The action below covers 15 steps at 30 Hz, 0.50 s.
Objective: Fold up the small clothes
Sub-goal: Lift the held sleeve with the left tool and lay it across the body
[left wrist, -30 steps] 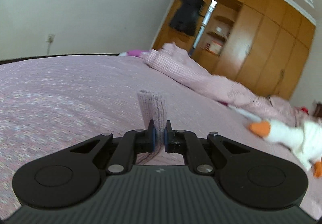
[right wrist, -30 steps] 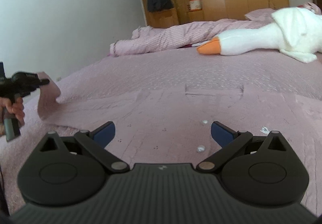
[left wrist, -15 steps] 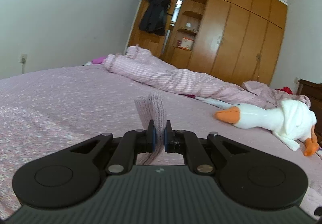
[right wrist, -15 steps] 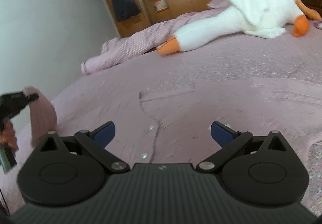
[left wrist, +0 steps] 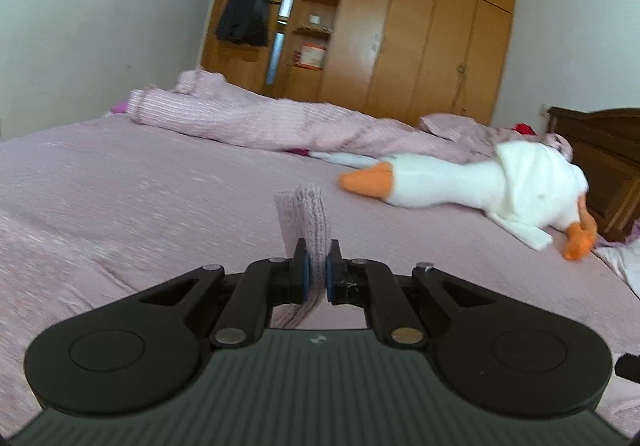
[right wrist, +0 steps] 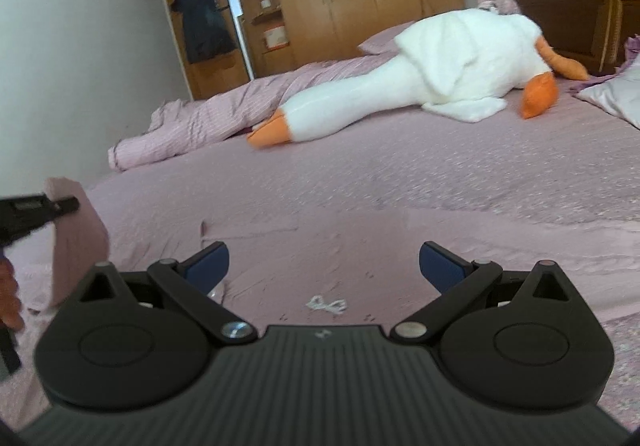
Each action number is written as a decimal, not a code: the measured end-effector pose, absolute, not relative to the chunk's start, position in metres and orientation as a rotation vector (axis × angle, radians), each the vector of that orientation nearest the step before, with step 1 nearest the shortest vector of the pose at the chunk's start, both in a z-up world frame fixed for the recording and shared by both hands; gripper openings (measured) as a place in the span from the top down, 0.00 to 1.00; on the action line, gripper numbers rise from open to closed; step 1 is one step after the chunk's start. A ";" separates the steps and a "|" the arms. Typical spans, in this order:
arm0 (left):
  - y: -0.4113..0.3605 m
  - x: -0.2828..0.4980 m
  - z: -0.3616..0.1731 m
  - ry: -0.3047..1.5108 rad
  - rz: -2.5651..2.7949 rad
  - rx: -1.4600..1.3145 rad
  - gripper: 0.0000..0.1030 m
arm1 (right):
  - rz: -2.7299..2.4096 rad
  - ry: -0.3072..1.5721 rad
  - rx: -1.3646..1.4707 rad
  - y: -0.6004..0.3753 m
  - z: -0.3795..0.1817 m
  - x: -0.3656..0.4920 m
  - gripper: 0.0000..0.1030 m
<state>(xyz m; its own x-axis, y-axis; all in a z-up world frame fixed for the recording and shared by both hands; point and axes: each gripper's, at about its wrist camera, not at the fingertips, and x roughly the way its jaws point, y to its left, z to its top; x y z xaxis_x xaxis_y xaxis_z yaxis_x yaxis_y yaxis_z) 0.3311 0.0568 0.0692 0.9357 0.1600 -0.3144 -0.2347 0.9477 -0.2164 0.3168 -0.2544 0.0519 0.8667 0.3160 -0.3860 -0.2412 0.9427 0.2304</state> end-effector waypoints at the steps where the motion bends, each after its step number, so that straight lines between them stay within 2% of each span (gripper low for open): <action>1: 0.046 0.335 0.066 0.300 0.194 -0.256 0.93 | 0.289 0.432 0.184 -0.259 0.053 0.316 0.00; 15: -0.041 0.358 0.046 0.335 0.090 -0.219 0.93 | 0.212 0.441 0.182 -0.301 0.049 0.314 0.00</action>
<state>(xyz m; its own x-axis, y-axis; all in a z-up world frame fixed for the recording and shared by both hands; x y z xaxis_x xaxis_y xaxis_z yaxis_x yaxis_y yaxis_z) 0.3577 -0.0413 0.0464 0.9408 0.0515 -0.3351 -0.1236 0.9724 -0.1977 0.3142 -0.3007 0.0491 0.8828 0.2422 -0.4025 -0.1635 0.9617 0.2200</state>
